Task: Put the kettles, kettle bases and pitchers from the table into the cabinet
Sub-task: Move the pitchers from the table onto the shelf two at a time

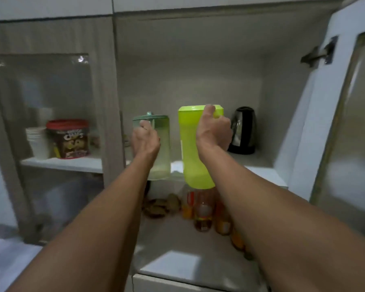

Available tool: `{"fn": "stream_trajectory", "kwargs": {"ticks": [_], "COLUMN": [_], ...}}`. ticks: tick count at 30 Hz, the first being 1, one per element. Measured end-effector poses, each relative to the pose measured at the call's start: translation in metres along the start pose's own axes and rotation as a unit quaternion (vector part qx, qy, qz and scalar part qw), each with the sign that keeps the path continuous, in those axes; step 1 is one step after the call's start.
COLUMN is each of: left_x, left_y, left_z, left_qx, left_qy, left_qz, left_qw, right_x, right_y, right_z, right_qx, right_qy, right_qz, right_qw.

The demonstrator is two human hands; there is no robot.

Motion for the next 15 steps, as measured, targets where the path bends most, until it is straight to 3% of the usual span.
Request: {"fn": "stream_trajectory", "kwargs": {"ticks": [7,15], "left_x": [0.010,0.017], "left_y": [0.158,0.270], "left_z": [0.015,0.057], "left_qx": [0.028,0.037], "left_qy": [0.018,0.065], "left_qz": [0.075,0.124], "left_qw": [0.997,0.989], "right_x": [0.122,0.211], "right_y": [-0.017,-0.008], "right_z": [-0.059,-0.115], "right_qx": [-0.018,-0.042], "right_qy": [0.005,0.004], "right_qz": [-0.059,-0.113], "right_qw": [0.998,0.993]}}
Point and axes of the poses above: each hand's wrist, its own x-axis towards the middle knuckle, its own y-axis out of the palm, z = x × y, the point moved 4 cm from there along x, towards the middle knuckle, and after that the axes turned 4 degrees about -y, right-handed, at the moved point
